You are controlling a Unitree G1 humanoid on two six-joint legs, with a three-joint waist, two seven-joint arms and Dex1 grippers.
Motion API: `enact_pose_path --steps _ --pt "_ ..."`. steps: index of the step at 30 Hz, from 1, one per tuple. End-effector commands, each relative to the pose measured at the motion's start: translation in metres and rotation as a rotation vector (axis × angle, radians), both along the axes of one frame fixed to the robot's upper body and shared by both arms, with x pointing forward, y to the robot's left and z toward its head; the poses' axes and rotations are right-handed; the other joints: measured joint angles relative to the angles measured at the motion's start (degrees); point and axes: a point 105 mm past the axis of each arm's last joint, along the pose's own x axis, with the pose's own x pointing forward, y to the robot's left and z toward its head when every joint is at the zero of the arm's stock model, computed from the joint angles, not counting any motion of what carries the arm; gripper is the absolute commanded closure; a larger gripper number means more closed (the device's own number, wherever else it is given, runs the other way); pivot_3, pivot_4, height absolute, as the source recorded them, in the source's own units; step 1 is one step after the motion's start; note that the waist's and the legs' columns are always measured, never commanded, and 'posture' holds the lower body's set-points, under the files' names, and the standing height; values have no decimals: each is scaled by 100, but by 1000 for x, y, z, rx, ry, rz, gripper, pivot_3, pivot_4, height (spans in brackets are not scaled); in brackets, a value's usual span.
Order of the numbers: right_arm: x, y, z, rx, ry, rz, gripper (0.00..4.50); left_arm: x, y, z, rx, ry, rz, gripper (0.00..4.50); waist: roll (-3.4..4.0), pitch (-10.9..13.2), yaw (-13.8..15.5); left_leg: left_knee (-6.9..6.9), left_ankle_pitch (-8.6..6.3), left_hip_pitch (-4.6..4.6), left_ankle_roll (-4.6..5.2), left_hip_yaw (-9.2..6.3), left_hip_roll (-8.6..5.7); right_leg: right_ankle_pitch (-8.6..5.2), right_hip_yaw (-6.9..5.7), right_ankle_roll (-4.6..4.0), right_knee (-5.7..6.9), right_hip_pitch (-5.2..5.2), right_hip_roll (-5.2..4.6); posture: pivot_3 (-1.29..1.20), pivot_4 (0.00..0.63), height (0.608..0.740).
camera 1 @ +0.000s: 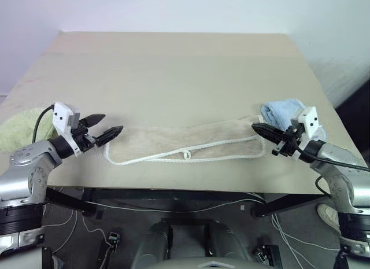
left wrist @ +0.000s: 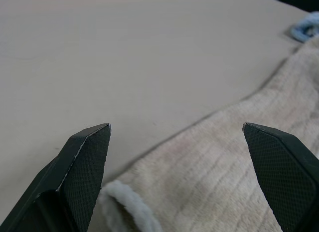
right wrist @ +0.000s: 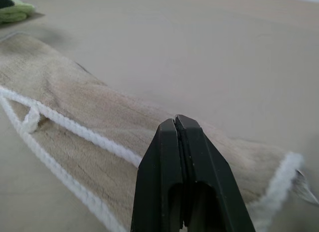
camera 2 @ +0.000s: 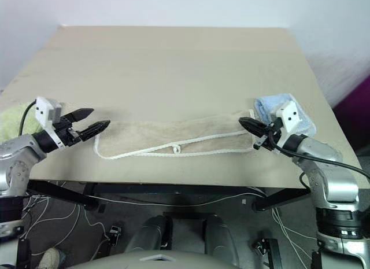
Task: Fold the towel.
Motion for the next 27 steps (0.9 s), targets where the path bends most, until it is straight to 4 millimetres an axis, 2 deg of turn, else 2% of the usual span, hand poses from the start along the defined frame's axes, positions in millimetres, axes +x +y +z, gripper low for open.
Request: enact_pose_path --steps 1,16,22,27 --pt "-5 -8 16 -18 -55 -20 4500 1 6 16 35 -55 -2 40 0 0 0 0 0 0 0 0 0 0 0 0 0 0 0 0 150 740" --pt "-4 -4 16 -21 -58 -21 4500 -4 3 17 92 -49 -35 40 1 0 -4 -2 0 1 0 1 1 0 5 -1 0 0 0 0 150 740" --pt "3 3 11 -17 -52 -15 4500 -4 -2 17 114 -51 -61 40 1 0 -4 -2 0 1 0 1 1 0 5 -1 0 0 0 0 150 740" --pt "7 6 9 -25 -62 -18 4500 -11 -1 22 124 -58 -109 40 1 0 -10 -4 0 1 0 0 2 0 5 -1 0 -2 1 0 150 740"
